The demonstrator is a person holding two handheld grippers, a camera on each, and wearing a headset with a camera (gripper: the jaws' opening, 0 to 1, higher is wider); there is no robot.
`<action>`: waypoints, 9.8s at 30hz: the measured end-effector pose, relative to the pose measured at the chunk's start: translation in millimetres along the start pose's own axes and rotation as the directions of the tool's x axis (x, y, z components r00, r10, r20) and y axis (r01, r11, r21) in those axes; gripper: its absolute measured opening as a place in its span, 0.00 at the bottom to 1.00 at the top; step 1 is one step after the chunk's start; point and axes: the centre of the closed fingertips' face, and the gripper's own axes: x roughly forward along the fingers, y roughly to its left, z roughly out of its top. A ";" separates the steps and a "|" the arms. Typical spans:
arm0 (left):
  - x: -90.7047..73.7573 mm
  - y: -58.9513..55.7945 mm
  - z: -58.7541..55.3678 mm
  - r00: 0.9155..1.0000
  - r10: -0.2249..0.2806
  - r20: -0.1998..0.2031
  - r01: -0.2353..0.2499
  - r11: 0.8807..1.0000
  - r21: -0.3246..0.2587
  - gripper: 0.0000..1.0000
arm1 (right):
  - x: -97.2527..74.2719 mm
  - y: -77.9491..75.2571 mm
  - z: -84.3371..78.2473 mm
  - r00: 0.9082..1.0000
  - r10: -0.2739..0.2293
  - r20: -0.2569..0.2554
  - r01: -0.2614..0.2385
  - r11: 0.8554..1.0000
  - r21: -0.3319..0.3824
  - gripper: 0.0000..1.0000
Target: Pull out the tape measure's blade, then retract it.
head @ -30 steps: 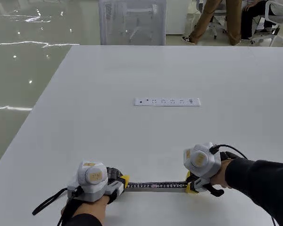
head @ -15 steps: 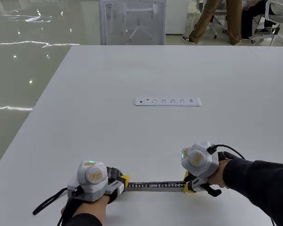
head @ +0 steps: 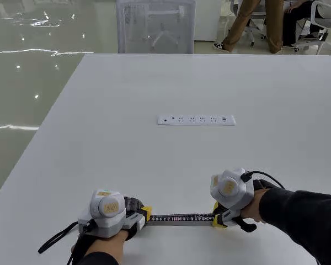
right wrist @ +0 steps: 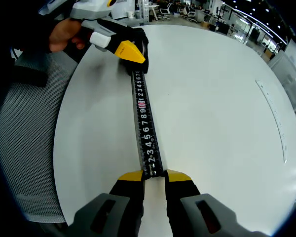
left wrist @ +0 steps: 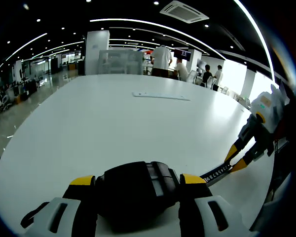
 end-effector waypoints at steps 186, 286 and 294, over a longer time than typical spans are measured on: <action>-3.1 0.0 -0.9 0.996 -0.093 -0.002 0.093 0.994 -0.052 0.62 | 58.6 24.9 140.6 0.963 0.047 0.264 -0.061 0.997 0.042 0.11; -93.4 54.3 -6.1 0.910 -0.412 -0.032 0.411 0.894 0.180 1.00 | -75.5 38.1 15.5 0.848 -0.313 0.428 0.148 0.915 0.376 0.68; -107.7 63.9 8.4 0.910 -0.414 -0.006 0.404 0.886 0.226 1.00 | -104.2 46.0 -25.1 0.825 -0.378 0.421 0.177 0.879 0.443 0.80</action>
